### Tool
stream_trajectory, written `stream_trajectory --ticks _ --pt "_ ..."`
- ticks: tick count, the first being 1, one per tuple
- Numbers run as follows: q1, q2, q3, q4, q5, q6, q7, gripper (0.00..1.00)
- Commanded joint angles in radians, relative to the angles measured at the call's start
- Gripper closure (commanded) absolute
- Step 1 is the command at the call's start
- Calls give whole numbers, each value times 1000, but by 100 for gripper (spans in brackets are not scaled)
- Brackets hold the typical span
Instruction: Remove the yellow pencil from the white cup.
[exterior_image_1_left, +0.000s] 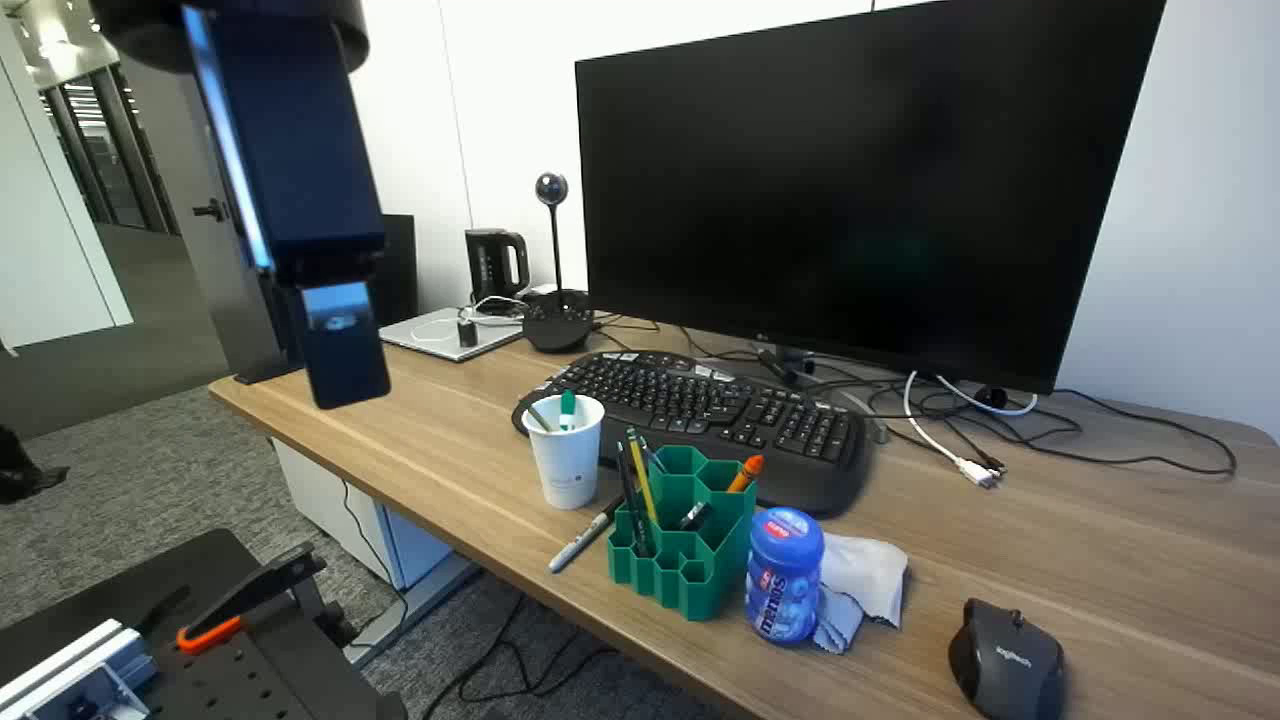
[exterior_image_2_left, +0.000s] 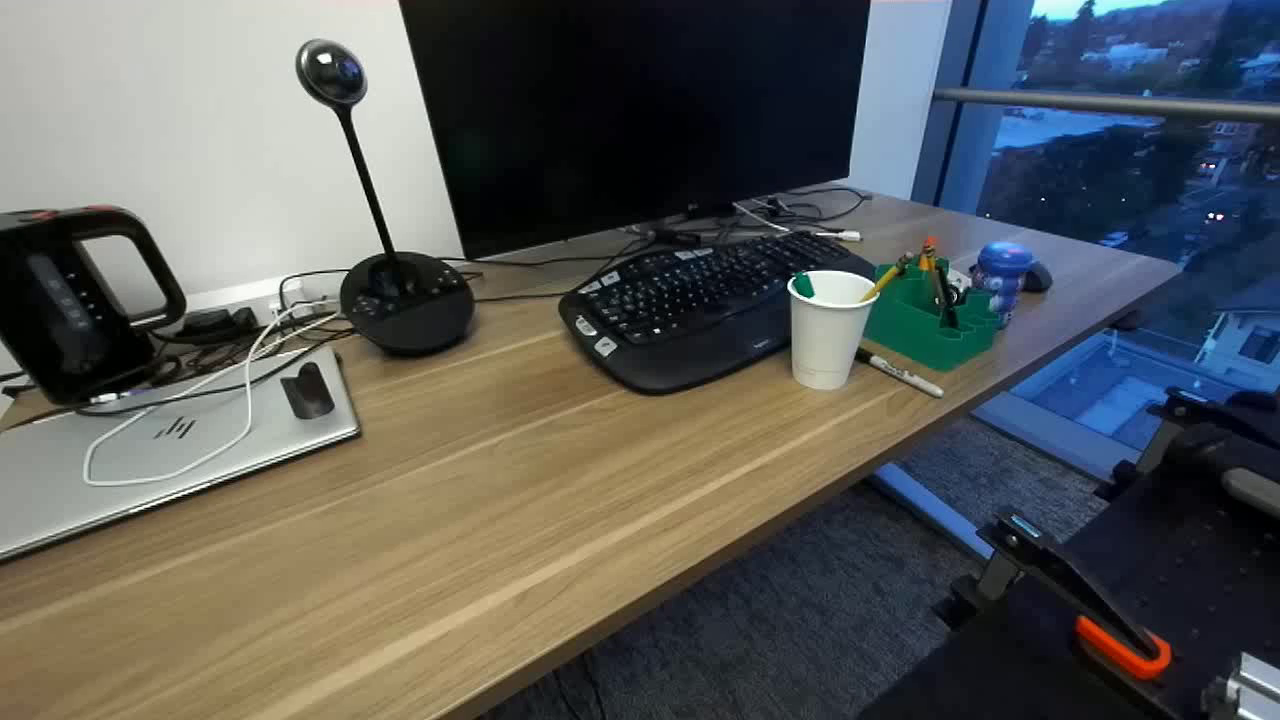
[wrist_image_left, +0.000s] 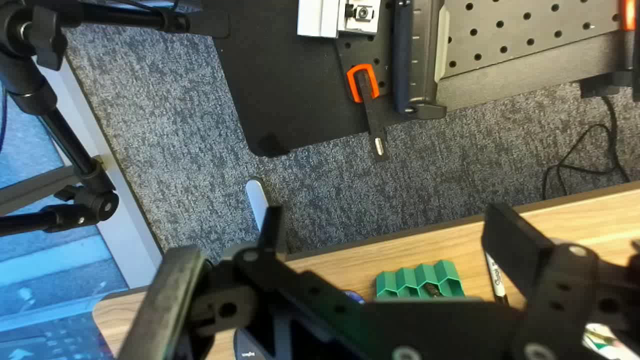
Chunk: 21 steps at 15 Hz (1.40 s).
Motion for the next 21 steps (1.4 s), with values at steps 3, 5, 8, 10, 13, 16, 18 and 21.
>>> stream_trajectory --ticks 3,5,8,10,13,16,18,21 --pt "11 0 -11 2 -6 -3 5 0" --pt "11 0 -11 2 -6 -3 5 0" --pt "30 41 12 16 -5 13 20 0" --pt "66 109 25 45 49 39 57 0" --pt "119 221 65 93 126 152 162 0" --pt "162 363 111 162 180 297 249 0" --pt "178 453 138 200 162 395 304 0" --pt "198 606 147 295 136 475 373 0"
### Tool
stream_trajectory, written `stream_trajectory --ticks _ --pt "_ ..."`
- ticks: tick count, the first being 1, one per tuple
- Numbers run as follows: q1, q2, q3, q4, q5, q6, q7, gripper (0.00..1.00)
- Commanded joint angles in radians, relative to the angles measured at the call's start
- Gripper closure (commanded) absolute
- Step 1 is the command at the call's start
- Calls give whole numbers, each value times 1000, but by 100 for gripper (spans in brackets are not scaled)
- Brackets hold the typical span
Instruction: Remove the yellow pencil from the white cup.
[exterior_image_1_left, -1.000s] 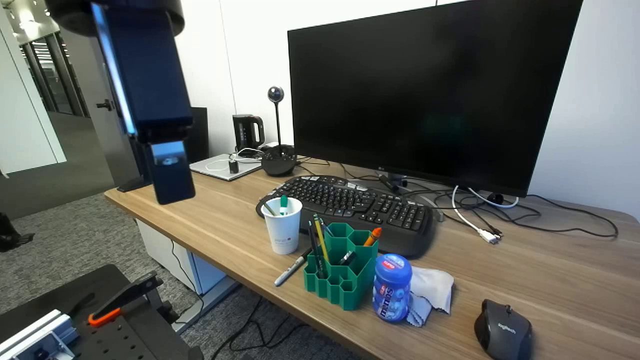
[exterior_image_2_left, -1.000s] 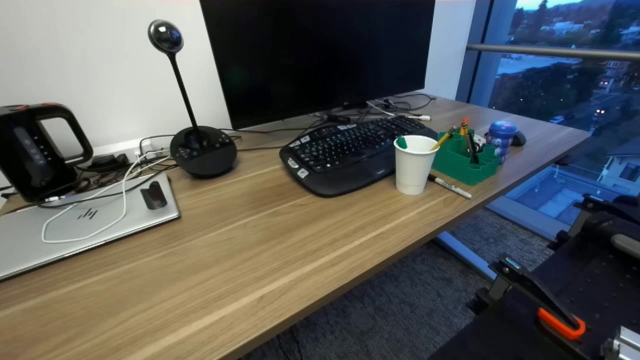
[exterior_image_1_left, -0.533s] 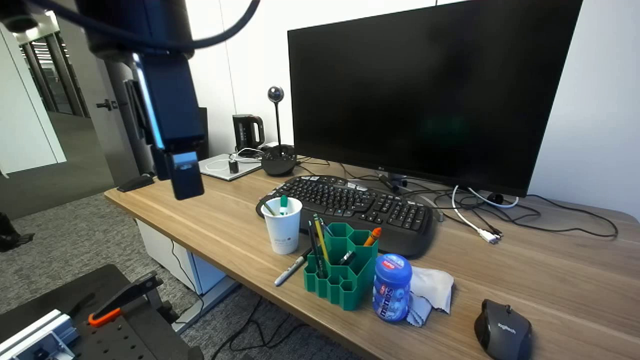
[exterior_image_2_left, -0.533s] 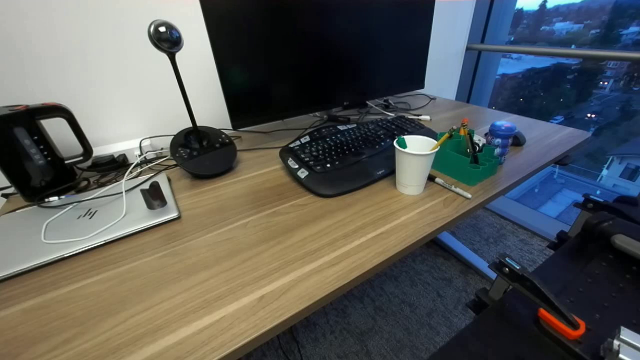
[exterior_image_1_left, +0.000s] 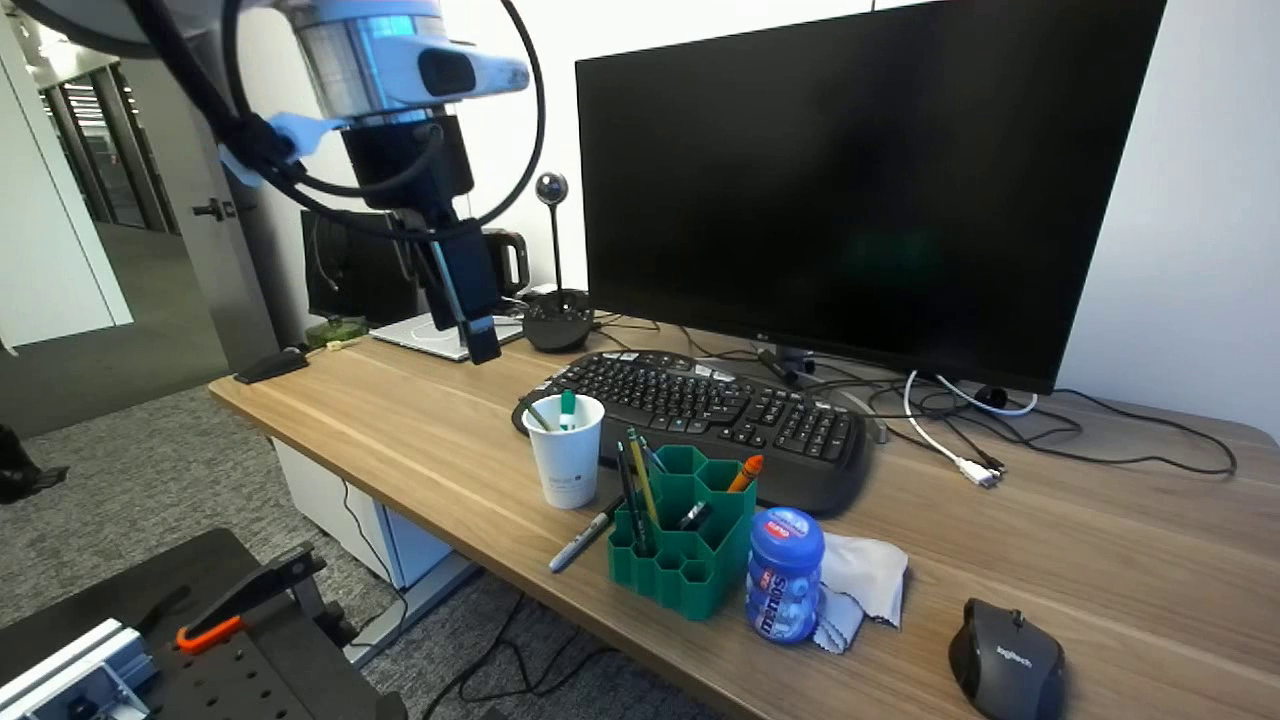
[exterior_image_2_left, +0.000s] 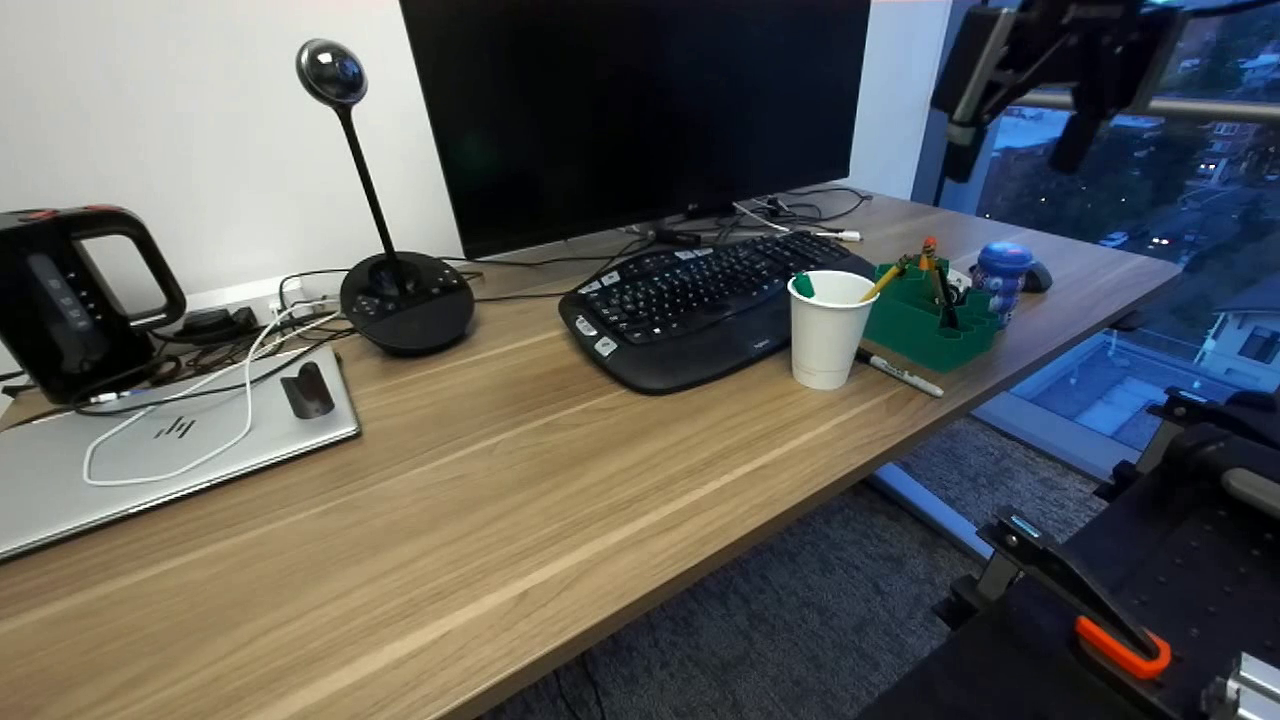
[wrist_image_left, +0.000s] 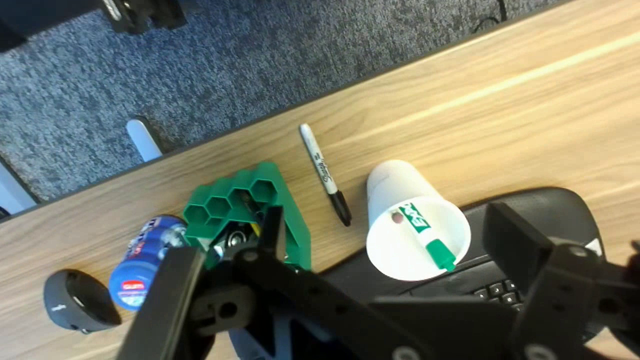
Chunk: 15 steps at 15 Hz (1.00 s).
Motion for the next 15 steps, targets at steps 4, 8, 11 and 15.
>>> stream_trajectory --ticks 4,8,11,15 --pt "59 322 -35 246 -79 43 138 0" --pt "115 439 -89 351 -87 25 156 0" --pt "148 467 -110 363 -74 24 134 0" --pt "170 464 -120 343 -62 11 118 0"
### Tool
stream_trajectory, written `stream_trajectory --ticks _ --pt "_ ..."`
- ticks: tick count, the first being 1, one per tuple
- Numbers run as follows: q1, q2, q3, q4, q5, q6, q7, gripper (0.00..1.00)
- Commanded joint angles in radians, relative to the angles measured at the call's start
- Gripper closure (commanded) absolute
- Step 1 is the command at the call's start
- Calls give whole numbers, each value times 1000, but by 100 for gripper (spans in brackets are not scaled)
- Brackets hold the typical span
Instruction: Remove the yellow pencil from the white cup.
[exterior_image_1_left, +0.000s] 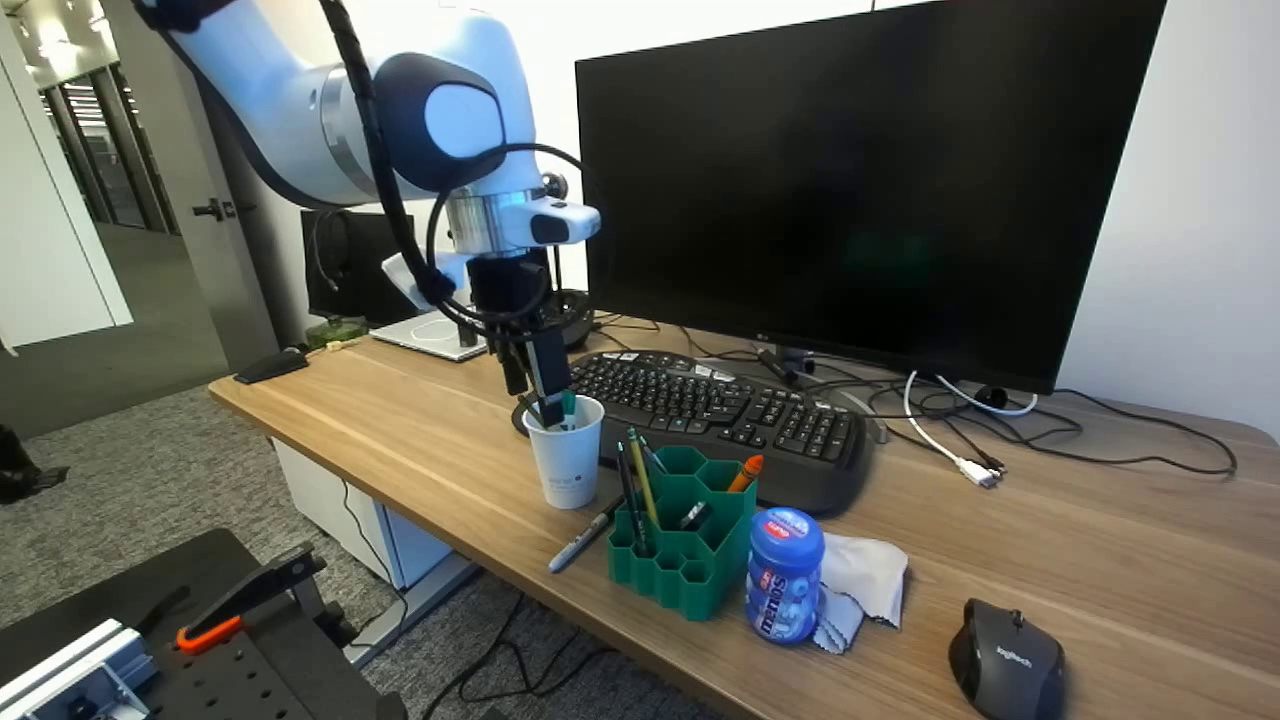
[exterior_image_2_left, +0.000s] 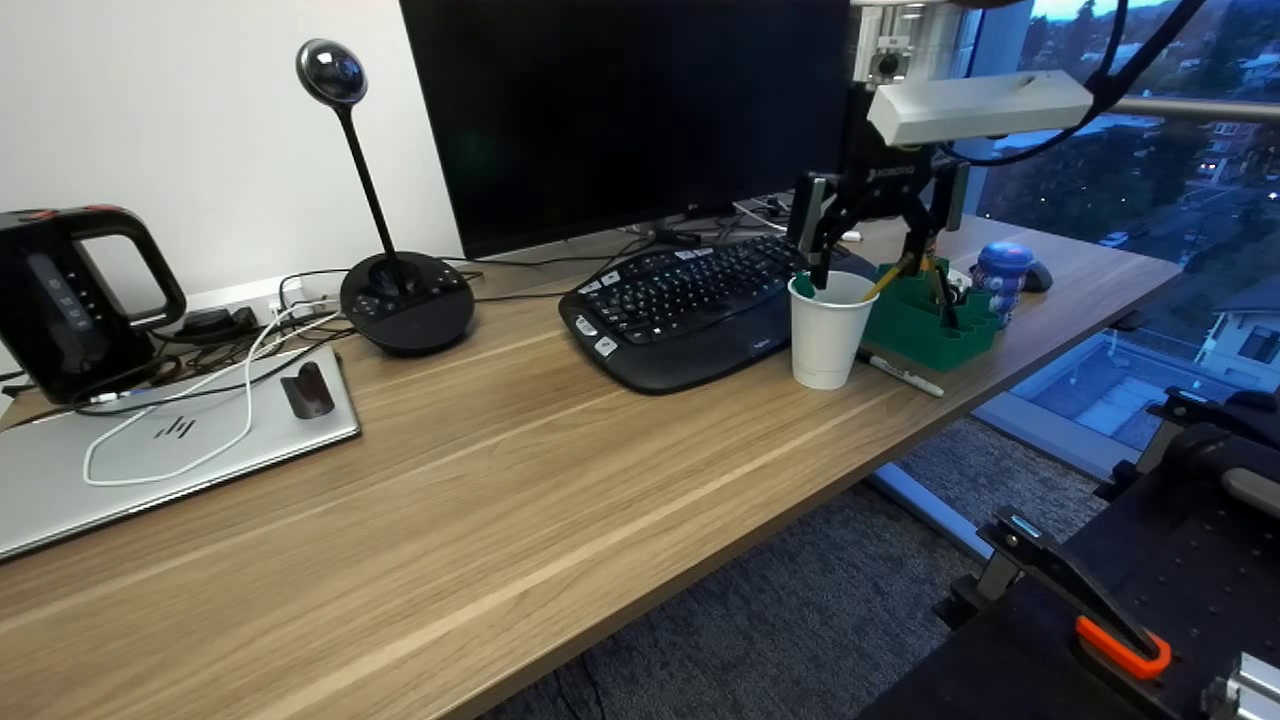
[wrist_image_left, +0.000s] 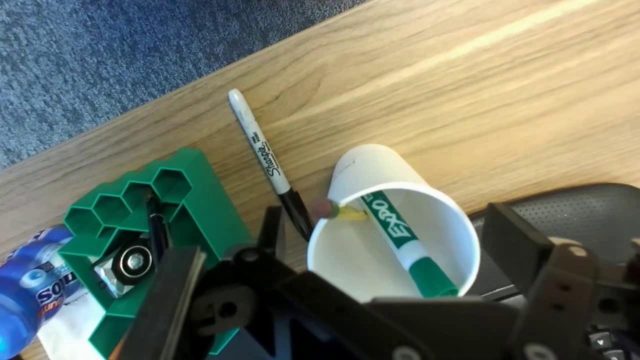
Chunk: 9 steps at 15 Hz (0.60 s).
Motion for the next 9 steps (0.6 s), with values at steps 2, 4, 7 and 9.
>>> stream_trajectory --ticks 2,4,7,9 --pt "31 -13 -28 -9 14 -30 -19 0" --pt "28 -20 -27 -18 23 -36 -26 0" --pt "23 -31 -28 -30 36 -35 -36 32" --pt "22 -36 -30 -35 40 -35 -39 49"
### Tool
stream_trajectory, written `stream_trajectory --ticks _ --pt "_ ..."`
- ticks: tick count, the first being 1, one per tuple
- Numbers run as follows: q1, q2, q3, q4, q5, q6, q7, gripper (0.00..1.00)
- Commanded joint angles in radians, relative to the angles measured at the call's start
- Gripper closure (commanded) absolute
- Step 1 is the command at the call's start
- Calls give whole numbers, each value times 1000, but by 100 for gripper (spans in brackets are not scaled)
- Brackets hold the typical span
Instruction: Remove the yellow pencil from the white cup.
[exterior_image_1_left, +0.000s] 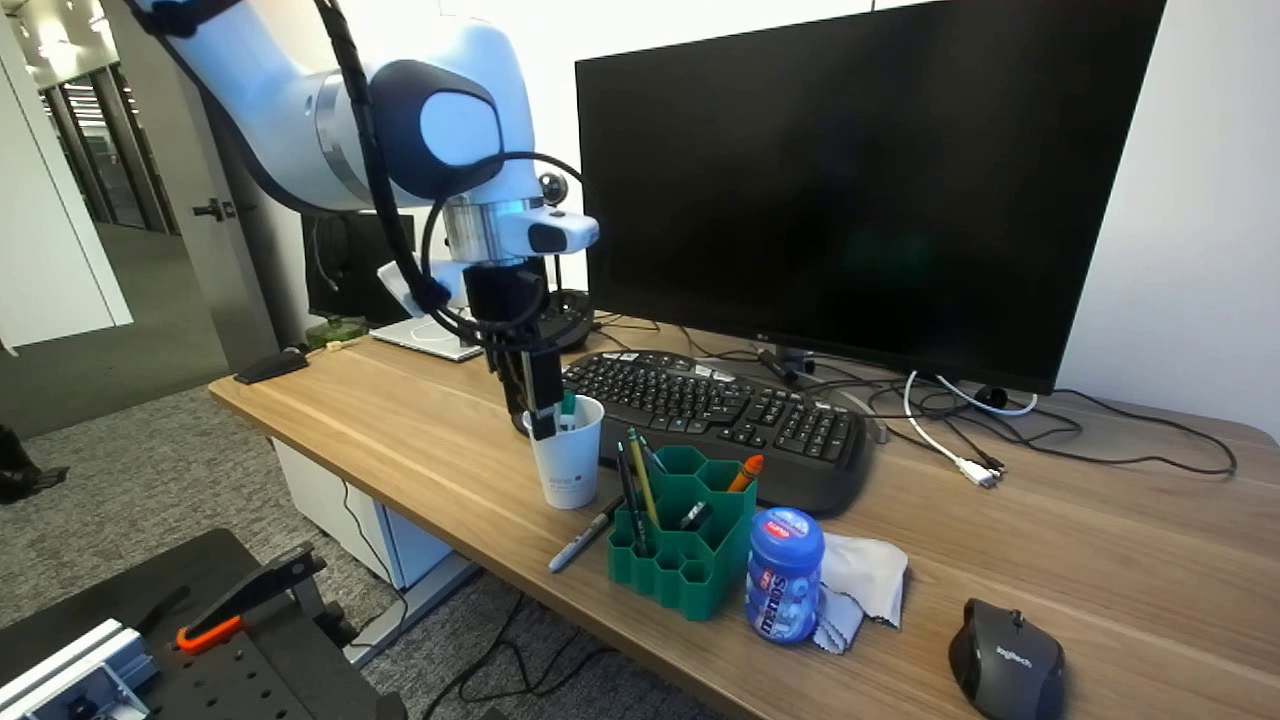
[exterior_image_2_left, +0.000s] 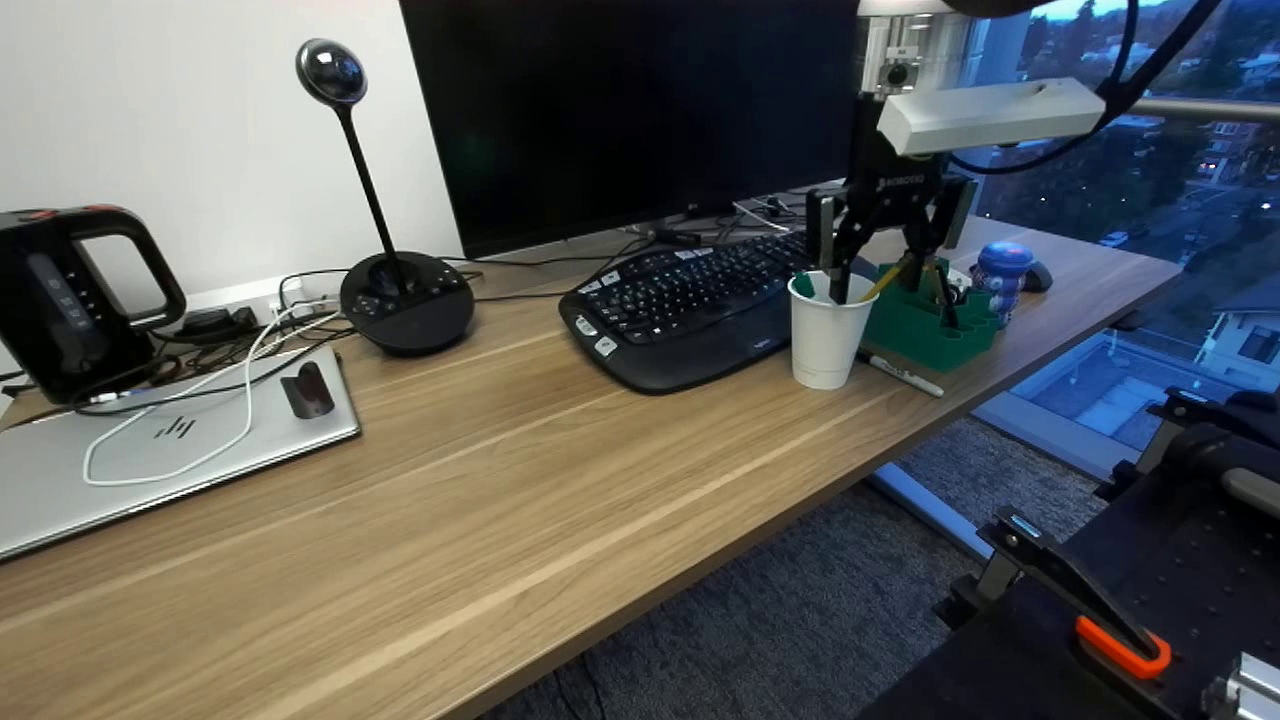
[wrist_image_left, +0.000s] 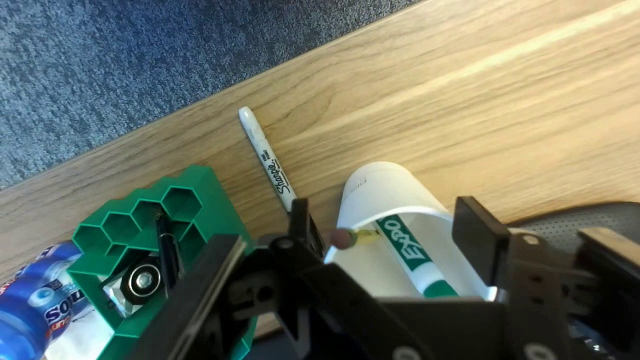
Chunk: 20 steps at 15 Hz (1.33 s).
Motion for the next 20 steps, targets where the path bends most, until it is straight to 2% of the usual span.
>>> stream_trajectory --ticks 1,5,7,14,20 --pt "10 -37 -14 -20 30 -28 -29 58" --pt "8 -54 -15 -31 37 -35 -37 88" --pt "5 -68 -13 -40 43 -43 -44 99" --pt "-21 -158 1 -74 94 -106 -100 98" --pt "-20 -356 31 -198 100 -84 -177 98"
